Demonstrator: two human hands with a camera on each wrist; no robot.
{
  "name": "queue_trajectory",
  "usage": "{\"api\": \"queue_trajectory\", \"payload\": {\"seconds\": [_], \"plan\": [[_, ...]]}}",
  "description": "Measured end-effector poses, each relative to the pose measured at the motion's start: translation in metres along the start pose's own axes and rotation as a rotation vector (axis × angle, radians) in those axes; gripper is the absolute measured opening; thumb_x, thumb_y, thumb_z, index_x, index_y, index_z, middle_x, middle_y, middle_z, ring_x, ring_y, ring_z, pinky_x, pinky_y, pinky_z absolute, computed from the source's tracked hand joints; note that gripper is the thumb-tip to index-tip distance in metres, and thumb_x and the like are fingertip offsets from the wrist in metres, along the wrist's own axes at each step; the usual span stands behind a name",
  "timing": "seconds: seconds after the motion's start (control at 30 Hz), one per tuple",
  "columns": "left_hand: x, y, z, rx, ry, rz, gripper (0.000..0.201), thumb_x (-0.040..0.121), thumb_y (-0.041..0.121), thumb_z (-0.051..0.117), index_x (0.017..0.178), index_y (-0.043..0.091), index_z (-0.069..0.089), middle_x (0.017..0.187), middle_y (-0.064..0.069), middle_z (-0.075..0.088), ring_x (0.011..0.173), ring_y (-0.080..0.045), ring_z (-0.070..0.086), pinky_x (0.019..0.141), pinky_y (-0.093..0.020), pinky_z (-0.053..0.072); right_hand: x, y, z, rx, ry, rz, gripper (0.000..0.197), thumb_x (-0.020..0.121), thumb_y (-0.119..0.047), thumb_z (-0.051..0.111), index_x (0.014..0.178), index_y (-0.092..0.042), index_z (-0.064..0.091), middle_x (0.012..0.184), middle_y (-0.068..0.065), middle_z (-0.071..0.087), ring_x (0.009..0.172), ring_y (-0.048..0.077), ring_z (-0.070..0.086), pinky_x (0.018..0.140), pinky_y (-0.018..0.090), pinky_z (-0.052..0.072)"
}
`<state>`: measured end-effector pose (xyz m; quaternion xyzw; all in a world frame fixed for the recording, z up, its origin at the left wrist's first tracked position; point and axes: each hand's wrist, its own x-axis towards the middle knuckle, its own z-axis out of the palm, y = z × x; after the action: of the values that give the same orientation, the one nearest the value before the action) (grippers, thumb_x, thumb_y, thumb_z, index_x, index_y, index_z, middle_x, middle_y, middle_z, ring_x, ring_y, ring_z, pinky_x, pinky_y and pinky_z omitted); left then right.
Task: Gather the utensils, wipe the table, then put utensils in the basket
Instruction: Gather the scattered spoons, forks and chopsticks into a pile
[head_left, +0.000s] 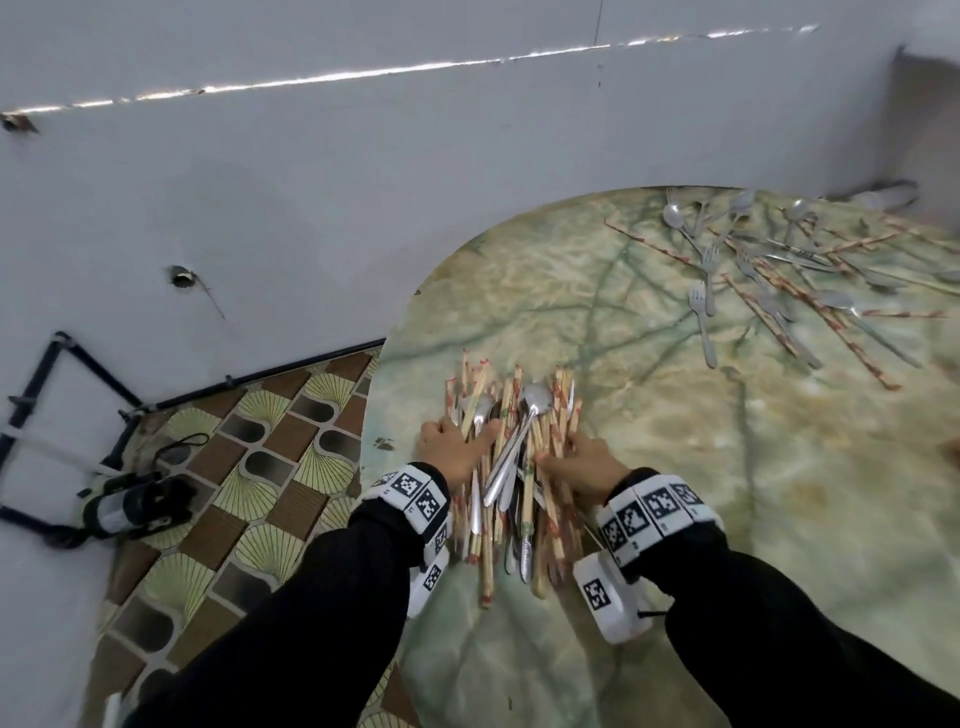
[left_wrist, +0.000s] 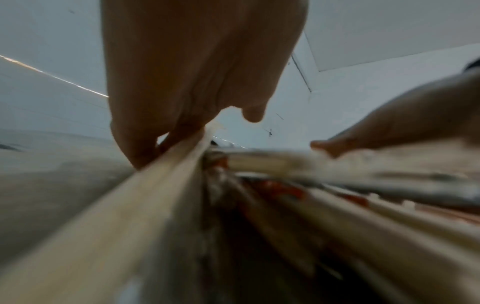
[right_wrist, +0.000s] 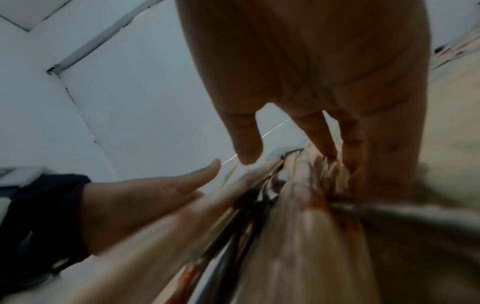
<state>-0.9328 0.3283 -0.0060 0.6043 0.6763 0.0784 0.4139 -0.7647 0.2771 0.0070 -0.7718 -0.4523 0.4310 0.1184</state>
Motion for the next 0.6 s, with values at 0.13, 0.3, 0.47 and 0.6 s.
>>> {"api": "queue_trajectory", "payload": {"seconds": [0.13, 0.3, 0.47, 0.6], "plan": [[-0.020, 0.008, 0.015, 0.163, 0.044, 0.060, 0.087, 0.085, 0.058, 0.049, 0.142, 0.000, 0.019, 0.142, -0.020, 0.026, 0.132, -0.033, 0.029, 0.111, -0.037, 0.028, -0.011, -0.008, 0.018, -0.028, 0.068, -0.055, 0.063, 0.093, -0.033, 0.052, 0.144, -0.009, 0.025, 0.143, 0.020, 0.029, 0.133, 0.033, 0.035, 0.106, 0.033, 0.032], [-0.042, 0.004, 0.032, 0.035, 0.010, 0.036, 0.084, 0.089, 0.046, 0.051, 0.146, 0.000, 0.010, 0.145, -0.021, 0.020, 0.136, -0.034, 0.023, 0.113, -0.039, 0.026, -0.025, -0.004, 0.032, -0.042, 0.033, -0.114, 0.064, 0.094, -0.036, 0.049, 0.145, -0.009, 0.022, 0.149, 0.015, 0.029, 0.137, 0.030, 0.029, 0.106, 0.031, 0.032], [-0.069, -0.007, 0.043, -0.022, 0.026, 0.006, 0.081, 0.091, 0.044, 0.049, 0.145, -0.002, 0.009, 0.147, -0.021, 0.017, 0.137, -0.033, 0.021, 0.114, -0.041, 0.026, -0.047, 0.005, 0.038, -0.085, 0.008, -0.129, 0.062, 0.094, -0.037, 0.047, 0.145, -0.010, 0.023, 0.145, 0.018, 0.028, 0.134, 0.031, 0.032, 0.106, 0.031, 0.031], [-0.092, -0.008, 0.047, -0.040, 0.041, -0.036, 0.079, 0.093, 0.041, 0.047, 0.145, -0.003, 0.007, 0.149, -0.020, 0.014, 0.138, -0.032, 0.021, 0.114, -0.036, 0.024, -0.065, 0.013, 0.042, -0.062, -0.007, -0.174, 0.058, 0.095, -0.032, 0.047, 0.144, -0.012, 0.025, 0.140, 0.019, 0.030, 0.133, 0.030, 0.035, 0.107, 0.030, 0.029]]}}
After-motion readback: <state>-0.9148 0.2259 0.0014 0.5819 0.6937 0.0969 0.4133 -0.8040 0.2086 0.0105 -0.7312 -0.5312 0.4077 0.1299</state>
